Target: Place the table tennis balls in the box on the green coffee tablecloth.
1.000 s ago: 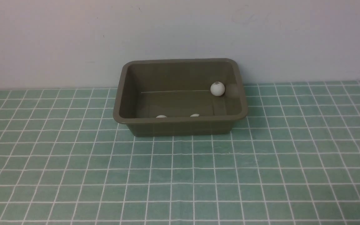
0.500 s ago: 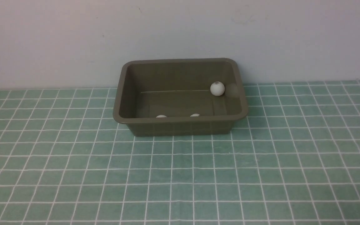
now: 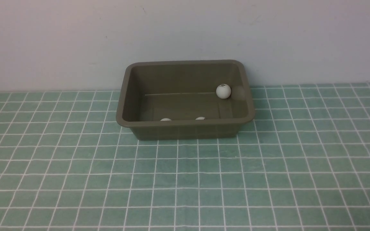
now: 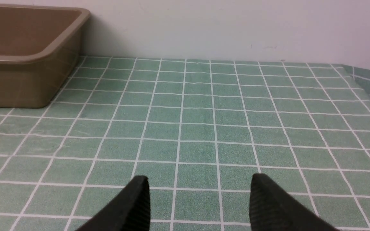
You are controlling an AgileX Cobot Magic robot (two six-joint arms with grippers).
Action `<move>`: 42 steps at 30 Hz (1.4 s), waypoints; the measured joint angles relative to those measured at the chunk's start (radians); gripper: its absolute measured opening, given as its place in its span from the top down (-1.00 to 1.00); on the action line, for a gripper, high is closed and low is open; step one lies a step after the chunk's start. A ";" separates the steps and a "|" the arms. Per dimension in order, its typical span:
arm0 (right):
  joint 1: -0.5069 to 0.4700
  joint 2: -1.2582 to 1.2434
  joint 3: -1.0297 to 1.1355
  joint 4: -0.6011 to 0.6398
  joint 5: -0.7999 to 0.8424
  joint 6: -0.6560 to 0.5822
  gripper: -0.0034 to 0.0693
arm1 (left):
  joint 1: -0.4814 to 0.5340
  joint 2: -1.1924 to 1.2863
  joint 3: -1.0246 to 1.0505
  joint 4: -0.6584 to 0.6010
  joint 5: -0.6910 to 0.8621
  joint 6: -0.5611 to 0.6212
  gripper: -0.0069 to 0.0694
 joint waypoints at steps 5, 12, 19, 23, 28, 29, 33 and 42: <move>0.000 0.000 0.000 0.000 0.000 0.000 -0.16 | 0.000 0.000 0.000 0.000 0.000 0.017 -0.02; 0.000 0.000 0.000 0.000 0.000 0.000 -0.16 | 0.000 0.000 0.000 0.000 -0.001 0.018 -0.02; 0.000 0.000 0.000 0.000 0.000 0.000 -0.16 | 0.000 0.000 0.000 0.000 -0.001 0.018 -0.02; 0.000 0.000 0.000 0.000 0.000 0.000 -0.16 | 0.000 0.000 0.000 0.000 -0.001 0.018 -0.02; 0.000 0.000 0.000 0.000 0.000 0.000 -0.16 | 0.000 0.000 0.000 0.000 -0.001 0.018 -0.02; 0.000 0.000 0.000 0.000 0.000 0.000 -0.16 | 0.000 0.000 0.000 0.000 -0.001 0.018 -0.02; 0.000 0.000 0.000 0.000 0.000 0.000 -0.16 | 0.000 0.000 0.000 0.000 -0.001 0.018 -0.02; 0.000 0.000 0.000 0.000 0.000 0.000 -0.16 | 0.000 0.000 0.000 0.000 -0.001 0.018 -0.02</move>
